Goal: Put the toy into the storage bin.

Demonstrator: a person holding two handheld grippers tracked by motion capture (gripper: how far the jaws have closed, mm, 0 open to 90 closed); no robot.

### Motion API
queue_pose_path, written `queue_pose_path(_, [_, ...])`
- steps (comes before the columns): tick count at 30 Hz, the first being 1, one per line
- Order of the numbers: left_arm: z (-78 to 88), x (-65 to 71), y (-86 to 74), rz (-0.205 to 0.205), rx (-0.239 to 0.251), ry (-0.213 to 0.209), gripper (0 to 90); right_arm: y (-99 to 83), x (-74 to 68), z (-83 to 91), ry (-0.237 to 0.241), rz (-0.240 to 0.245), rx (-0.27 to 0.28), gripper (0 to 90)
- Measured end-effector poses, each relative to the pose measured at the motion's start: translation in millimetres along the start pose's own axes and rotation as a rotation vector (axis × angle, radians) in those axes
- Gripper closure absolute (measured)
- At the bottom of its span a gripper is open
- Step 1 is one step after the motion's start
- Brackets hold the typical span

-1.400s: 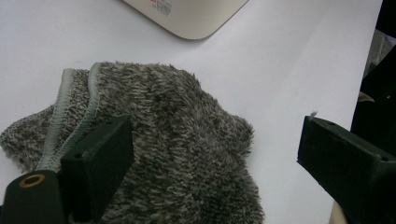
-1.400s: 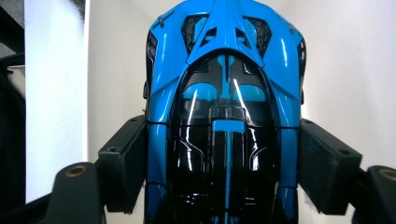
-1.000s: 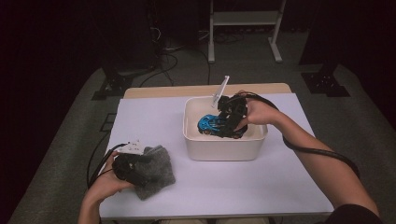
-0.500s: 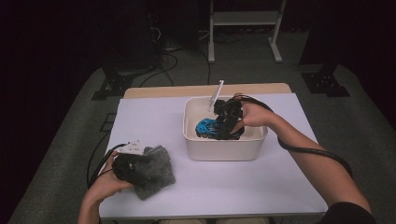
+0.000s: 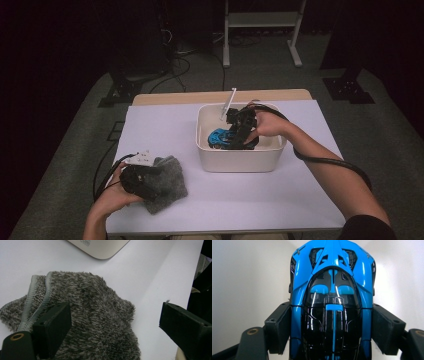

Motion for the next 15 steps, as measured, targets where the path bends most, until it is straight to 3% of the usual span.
queue_pose_path(15, [2.9, 0.9, 0.5, -0.008, 0.005, 0.002, 10.1, 3.3, 1.9, -12.8, 0.021, -0.008, -0.022, 24.9])
Point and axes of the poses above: each handheld gripper's, and its own axes: z roughly backward along the jaws, y roughly out of its top, x roughly to its right, the point moved 1 cm from there along -z, roughly forward along the jaws, and after that the axes turned 3 degrees about -z, right-handed, at the moved point
